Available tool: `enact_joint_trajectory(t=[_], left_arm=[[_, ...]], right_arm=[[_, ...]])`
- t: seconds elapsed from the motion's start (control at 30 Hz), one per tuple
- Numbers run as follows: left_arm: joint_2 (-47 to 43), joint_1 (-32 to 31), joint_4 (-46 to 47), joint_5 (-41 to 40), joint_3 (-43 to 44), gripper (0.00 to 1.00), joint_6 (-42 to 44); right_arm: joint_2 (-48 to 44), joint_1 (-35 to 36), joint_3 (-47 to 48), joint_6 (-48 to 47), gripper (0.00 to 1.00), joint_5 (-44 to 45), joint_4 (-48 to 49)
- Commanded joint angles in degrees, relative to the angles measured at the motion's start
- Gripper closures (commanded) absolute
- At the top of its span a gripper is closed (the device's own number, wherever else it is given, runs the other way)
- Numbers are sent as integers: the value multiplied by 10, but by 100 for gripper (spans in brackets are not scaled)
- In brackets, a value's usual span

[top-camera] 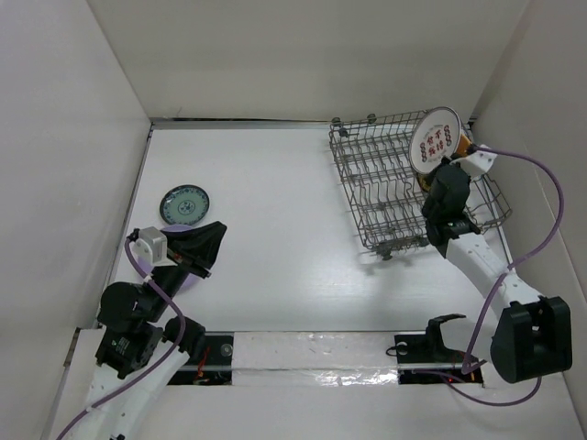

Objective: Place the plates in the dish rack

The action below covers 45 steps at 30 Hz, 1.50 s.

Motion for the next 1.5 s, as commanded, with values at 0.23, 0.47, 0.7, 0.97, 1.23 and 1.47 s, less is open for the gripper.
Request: enact_joint_trajectory(t=[0.23,0.47,0.7,0.97,1.23,1.47], left_arm=[[-33,-10,29,-3,5,86,-2],[-33,-15,29,-3,5,86,-1],[-29,-15,30,-3,4,86,-2],[-22,-15,29,-2,4,85,-2],[-15,-15,27,-5,2,85,-2],[-10,-15,28,-11,0,85,-2]], right_arm=[[68,-25,-8,-85,100,44,12],[97,-46,-6,-96,100,43,33],[104,-70,-9,-94,100,29,42],[138,-81,18,-96,100,-2,36],[183,-52,44,-114,99,32,27],[186,-39,56,-119,70,39,29]])
